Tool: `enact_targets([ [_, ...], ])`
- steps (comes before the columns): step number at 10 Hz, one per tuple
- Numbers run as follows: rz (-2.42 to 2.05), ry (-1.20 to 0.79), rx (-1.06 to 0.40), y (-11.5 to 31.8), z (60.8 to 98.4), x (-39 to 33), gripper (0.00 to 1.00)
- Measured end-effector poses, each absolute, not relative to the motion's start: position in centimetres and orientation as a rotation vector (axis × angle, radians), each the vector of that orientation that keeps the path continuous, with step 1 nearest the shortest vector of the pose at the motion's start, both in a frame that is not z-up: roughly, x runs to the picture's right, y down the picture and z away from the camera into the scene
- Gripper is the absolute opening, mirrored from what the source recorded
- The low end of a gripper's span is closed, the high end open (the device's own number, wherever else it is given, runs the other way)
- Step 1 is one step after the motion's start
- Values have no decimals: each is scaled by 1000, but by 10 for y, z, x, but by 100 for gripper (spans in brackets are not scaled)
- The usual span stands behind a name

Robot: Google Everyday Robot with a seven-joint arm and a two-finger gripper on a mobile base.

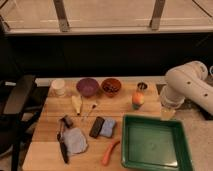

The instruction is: Place grapes in purple bowl

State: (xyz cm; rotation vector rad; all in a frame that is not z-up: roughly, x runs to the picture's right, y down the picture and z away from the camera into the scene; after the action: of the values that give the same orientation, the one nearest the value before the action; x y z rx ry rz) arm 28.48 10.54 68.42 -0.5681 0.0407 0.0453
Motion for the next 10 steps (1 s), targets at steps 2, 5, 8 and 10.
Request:
enact_targets([
  [2,43,33,-564,101,685,285,65],
  [5,34,-6,-550,70,693,265,65],
  [8,8,-67,-495,21,721,206,65],
  [10,-8,-108,-445,-2,738,171,65],
])
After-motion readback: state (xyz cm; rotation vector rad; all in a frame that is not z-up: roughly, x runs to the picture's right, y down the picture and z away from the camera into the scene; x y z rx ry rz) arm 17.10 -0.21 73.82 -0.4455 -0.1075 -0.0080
